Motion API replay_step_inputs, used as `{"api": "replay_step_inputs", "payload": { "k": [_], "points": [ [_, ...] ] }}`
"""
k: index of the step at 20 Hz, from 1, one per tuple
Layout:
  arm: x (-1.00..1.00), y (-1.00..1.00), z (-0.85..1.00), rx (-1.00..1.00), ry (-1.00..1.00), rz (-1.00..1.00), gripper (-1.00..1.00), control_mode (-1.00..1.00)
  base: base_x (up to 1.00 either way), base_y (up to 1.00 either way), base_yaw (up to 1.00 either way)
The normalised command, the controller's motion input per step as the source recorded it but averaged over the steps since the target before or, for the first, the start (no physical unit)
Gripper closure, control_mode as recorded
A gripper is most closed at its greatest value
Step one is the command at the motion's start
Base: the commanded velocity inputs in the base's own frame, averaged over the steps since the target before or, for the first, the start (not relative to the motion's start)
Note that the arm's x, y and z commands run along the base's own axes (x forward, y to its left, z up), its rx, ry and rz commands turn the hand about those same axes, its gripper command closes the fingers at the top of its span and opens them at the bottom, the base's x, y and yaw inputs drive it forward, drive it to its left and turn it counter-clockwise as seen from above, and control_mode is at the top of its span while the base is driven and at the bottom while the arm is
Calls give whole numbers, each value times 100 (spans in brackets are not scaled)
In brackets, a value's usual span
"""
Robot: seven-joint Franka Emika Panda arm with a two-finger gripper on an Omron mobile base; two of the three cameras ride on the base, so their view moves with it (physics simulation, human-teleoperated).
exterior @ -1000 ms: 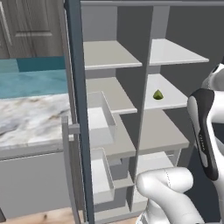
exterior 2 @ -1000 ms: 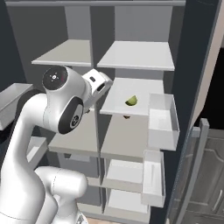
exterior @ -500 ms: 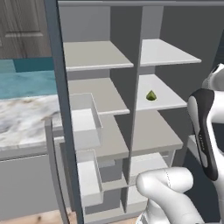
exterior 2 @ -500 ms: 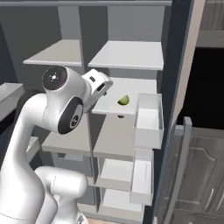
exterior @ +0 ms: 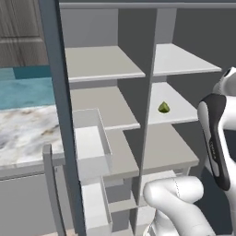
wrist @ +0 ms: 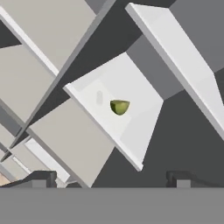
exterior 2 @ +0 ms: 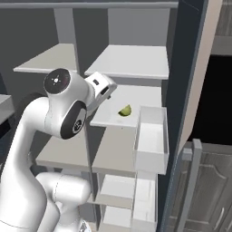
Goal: Take the lemon wedge from the fridge and place it on the plate with fish on the dining counter.
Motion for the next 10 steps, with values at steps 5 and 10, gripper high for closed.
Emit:
{"api": "replay_step_inputs", "payload": {
  "k": [5,10],
  "points": [
    [0,0,0,0,0,0,-100,100,40,0,0],
    [1,0,-1,4,0,-4,-100,-100,16,0,0]
  ]
}}
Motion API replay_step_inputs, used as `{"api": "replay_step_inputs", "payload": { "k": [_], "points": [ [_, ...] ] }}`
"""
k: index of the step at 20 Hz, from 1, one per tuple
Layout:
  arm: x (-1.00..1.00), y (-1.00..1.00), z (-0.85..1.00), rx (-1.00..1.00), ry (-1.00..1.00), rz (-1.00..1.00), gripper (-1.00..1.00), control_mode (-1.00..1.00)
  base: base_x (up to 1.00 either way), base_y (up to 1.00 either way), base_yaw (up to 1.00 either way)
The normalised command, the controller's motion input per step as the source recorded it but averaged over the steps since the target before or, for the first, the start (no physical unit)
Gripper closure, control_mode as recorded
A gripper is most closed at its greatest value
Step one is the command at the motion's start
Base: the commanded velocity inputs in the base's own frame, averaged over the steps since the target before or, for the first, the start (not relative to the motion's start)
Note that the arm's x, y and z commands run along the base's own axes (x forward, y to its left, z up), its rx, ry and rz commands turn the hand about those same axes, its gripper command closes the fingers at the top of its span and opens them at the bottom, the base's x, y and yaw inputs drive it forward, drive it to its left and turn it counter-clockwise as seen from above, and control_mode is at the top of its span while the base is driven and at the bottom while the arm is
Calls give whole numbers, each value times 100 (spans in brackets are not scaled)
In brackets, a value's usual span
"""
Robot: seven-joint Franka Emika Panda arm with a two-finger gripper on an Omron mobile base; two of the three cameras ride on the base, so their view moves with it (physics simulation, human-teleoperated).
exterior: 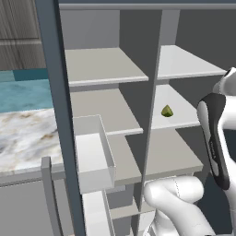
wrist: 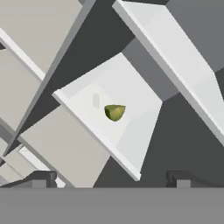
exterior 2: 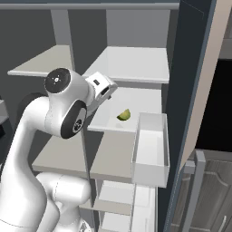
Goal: Take the lemon wedge from the fridge and place it on the plate with fish on the dining counter.
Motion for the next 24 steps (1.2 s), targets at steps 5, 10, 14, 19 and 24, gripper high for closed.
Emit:
{"api": "replay_step_inputs", "payload": {
  "k": [5,10,14,19,24],
  "points": [
    [0,8,0,20,0,-35,-100,-100,0,0,0],
    [1,2,0,27,0,-46,-100,-100,0,0,0],
    [-7,0,-1,46,0,-43,-100,-100,0,0,0],
    [-9,0,-2,57,-3,-42,-100,-100,0,0,0],
    [-8,0,0,23,-6,-15,-100,-100,0,0,0]
  ]
}}
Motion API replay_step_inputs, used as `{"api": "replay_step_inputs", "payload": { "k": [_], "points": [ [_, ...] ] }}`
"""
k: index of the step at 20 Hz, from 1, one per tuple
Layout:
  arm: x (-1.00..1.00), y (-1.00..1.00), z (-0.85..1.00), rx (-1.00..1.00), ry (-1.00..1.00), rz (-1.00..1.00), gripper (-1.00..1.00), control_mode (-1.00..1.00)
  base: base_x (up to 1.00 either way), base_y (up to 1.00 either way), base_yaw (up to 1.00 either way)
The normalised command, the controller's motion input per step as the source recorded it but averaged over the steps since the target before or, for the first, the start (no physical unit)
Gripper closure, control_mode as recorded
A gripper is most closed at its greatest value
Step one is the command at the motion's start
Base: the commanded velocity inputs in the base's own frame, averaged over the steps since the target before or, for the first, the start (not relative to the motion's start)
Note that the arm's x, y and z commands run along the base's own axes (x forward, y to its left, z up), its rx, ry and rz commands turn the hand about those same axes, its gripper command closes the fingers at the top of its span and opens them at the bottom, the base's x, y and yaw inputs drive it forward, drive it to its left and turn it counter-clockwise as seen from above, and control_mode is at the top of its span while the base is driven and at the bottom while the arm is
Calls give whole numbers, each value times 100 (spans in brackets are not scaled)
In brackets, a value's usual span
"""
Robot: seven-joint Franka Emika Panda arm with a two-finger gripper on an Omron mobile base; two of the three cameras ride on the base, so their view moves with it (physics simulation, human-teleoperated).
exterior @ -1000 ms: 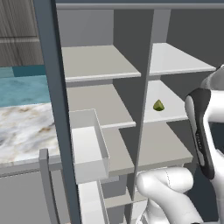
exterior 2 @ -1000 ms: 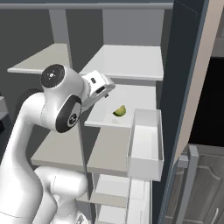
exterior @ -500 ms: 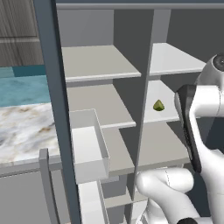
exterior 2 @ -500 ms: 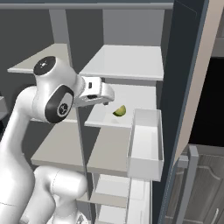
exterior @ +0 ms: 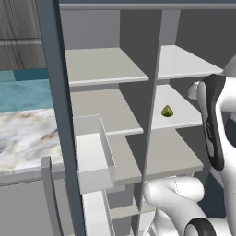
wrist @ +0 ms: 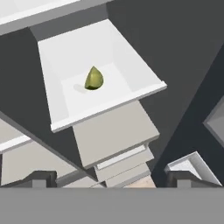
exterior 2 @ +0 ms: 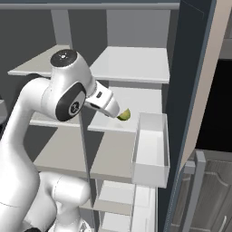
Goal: Take the lemon wedge from the fridge and place it on the plate with fish on the dining counter.
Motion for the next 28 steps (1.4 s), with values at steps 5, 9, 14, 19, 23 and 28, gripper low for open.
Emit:
{"api": "replay_step_inputs", "payload": {
  "k": [5,9,14,19,23,28],
  "points": [
    [0,0,-19,0,-14,0,-100,-100,0,0,0],
    [7,6,-39,-2,-11,0,-100,-100,0,0,0],
    [26,5,-37,-1,-4,0,-100,-100,0,0,0],
    [63,5,-15,0,1,0,-100,-100,0,0,0],
    [65,1,-1,0,9,0,-100,-100,0,0,0],
    [17,2,-4,0,0,0,-100,-100,0,0,0]
  ]
}}
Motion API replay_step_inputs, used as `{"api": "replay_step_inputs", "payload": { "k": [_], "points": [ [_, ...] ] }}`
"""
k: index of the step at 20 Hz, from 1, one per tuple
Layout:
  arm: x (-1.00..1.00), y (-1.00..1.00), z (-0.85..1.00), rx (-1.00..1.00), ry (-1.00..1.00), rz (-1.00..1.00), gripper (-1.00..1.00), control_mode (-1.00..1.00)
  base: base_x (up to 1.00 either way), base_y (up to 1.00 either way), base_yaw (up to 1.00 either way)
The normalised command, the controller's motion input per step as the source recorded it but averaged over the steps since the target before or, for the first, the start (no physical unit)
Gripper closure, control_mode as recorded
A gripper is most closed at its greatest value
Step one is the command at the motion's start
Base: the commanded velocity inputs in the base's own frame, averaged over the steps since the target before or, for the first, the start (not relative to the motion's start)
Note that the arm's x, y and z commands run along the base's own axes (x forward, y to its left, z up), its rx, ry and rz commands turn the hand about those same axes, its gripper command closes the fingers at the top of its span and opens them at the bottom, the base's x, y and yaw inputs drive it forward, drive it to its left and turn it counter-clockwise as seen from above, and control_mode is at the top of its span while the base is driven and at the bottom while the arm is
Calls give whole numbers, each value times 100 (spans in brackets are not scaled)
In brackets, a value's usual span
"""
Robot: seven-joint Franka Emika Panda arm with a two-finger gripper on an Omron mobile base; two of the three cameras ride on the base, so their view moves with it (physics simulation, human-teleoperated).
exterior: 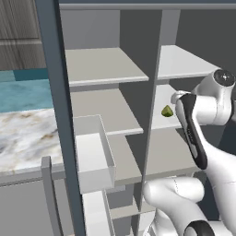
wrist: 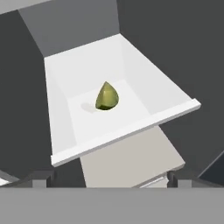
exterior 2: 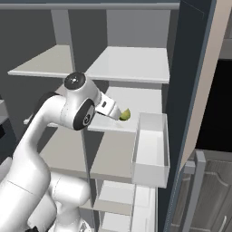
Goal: Take the lemon wedge from the fridge and place it on the plate with fish on the dining counter.
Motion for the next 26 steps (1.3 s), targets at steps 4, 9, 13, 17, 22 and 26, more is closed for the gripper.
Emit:
{"api": "replay_step_inputs", "payload": {
  "k": [4,9,13,17,22,26],
  "points": [
    [66,0,-35,0,0,0,-100,-100,0,0,0],
    [66,0,-24,0,6,0,-100,-100,0,0,0],
    [65,0,-30,0,24,2,-100,-100,0,0,0],
    [35,-11,-41,0,24,3,-100,-100,0,0,0],
    [17,-22,-35,0,8,3,-100,-100,0,0,0],
    [3,-40,-20,0,0,2,-100,-100,0,0,0]
  ]
}}
